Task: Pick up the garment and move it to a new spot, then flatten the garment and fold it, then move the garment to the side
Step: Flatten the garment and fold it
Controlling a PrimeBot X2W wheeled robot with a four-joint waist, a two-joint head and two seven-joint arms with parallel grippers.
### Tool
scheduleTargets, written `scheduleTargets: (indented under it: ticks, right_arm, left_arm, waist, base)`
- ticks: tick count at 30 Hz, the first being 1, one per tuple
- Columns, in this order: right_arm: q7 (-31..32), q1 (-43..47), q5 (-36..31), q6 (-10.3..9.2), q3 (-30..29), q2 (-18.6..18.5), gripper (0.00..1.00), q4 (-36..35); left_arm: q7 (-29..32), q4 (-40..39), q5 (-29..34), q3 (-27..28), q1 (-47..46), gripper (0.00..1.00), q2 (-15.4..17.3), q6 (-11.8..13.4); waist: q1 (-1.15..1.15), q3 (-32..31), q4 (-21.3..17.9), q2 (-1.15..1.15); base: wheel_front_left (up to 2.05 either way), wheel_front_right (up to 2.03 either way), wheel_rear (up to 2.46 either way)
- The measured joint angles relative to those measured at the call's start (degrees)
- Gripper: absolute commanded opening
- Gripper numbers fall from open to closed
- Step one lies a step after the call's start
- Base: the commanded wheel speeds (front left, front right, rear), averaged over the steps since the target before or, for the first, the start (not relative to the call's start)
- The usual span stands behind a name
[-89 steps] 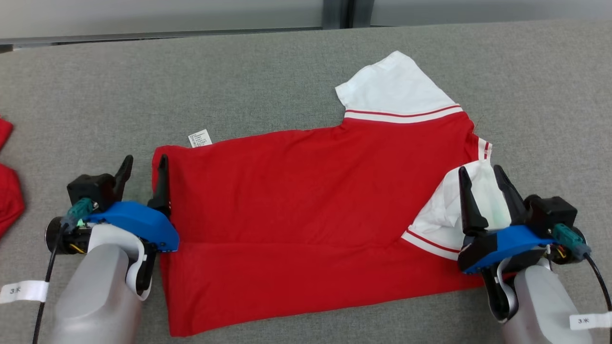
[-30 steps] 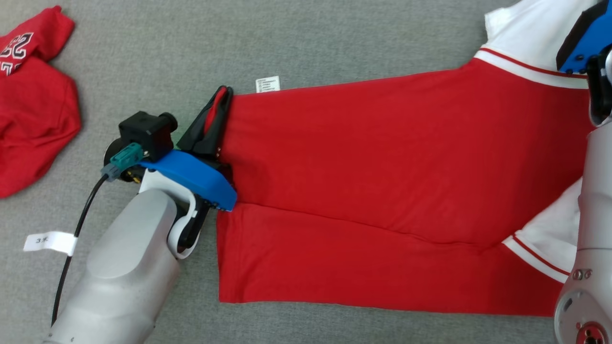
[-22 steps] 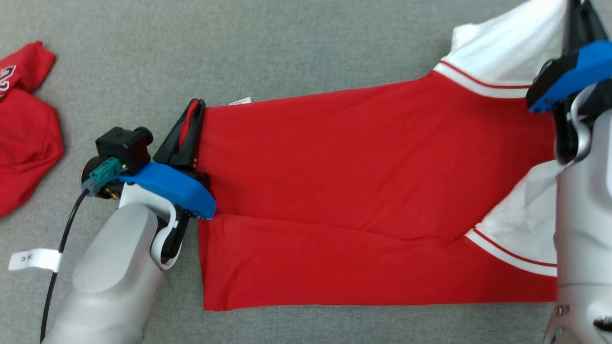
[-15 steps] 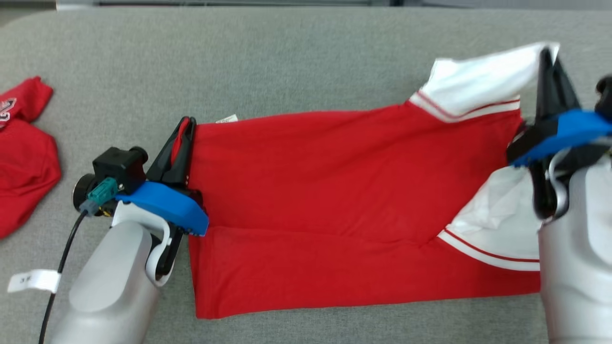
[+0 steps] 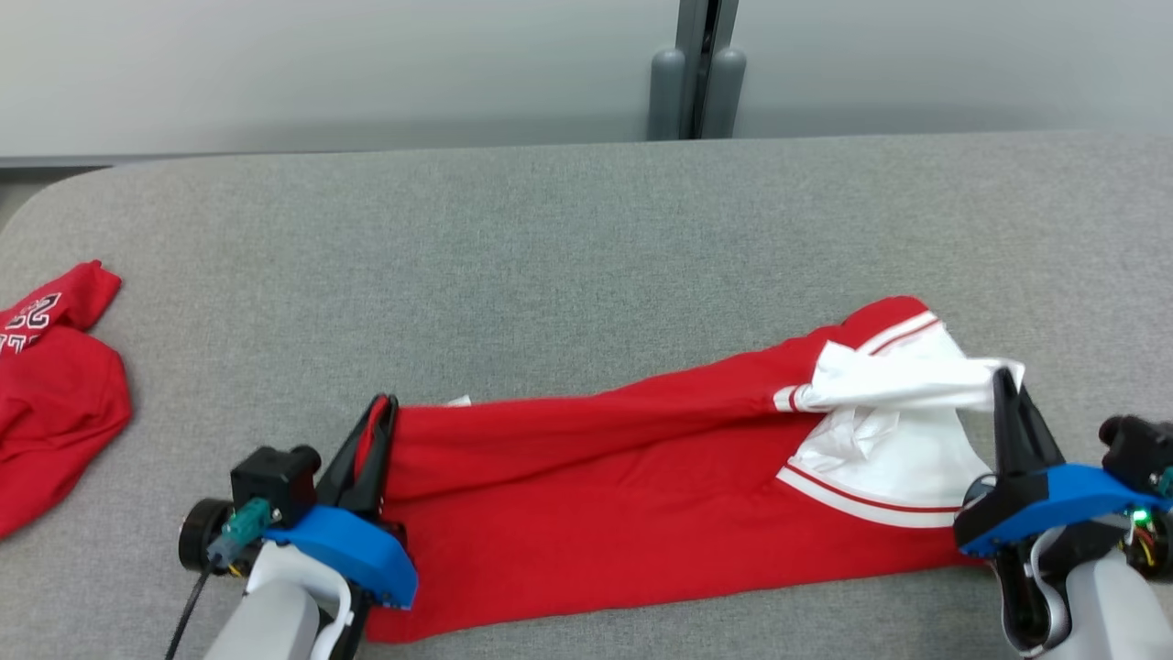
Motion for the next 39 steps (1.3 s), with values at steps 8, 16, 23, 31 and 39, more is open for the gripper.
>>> scheduleTargets:
  ticks: [8,16,23,31,39]
  right_arm:
    - [-0.69,4.08,0.13,0.00,0.22,-0.49,1.00,3.79]
    - [-6.02,3.80,-6.52,0.00,1.49,-1.14,1.00,3.85]
    - [-7.14,4.16,-10.91,0.01,3.99,-0.44,1.00,4.81]
    - [-7.24,5.21,-10.88,0.00,5.89,-0.66,1.00,7.50]
    - [-5.97,0.99,-12.35,0.00,6.39,-2.09,1.00,11.24]
  left_arm:
    - [0.00,0.33,1.71,1.83,5.54,1.00,-1.59,0.00]
    - [0.00,-4.48,7.21,10.49,10.90,1.00,-4.00,2.03]
    - [-0.01,-7.95,11.16,14.90,15.27,1.00,-7.11,1.89]
    - [0.00,-7.10,13.10,15.16,17.86,1.00,-9.05,1.03]
    - [0.00,-5.97,13.74,15.23,17.06,1.00,-9.44,0.48]
  waist:
    - [0.00,-2.81,-0.37,0.00]
    - [0.01,-4.22,0.05,0.00]
    - [0.01,-6.65,0.73,0.00]
    - [0.01,-7.96,1.13,0.00]
    - [0.01,-5.39,1.07,0.00]
  base:
    - [0.00,0.00,0.00]
    - [0.00,0.00,0.00]
    - [0.00,0.00,0.00]
    - [0.00,0.00,0.00]
    - [0.00,0.00,0.00]
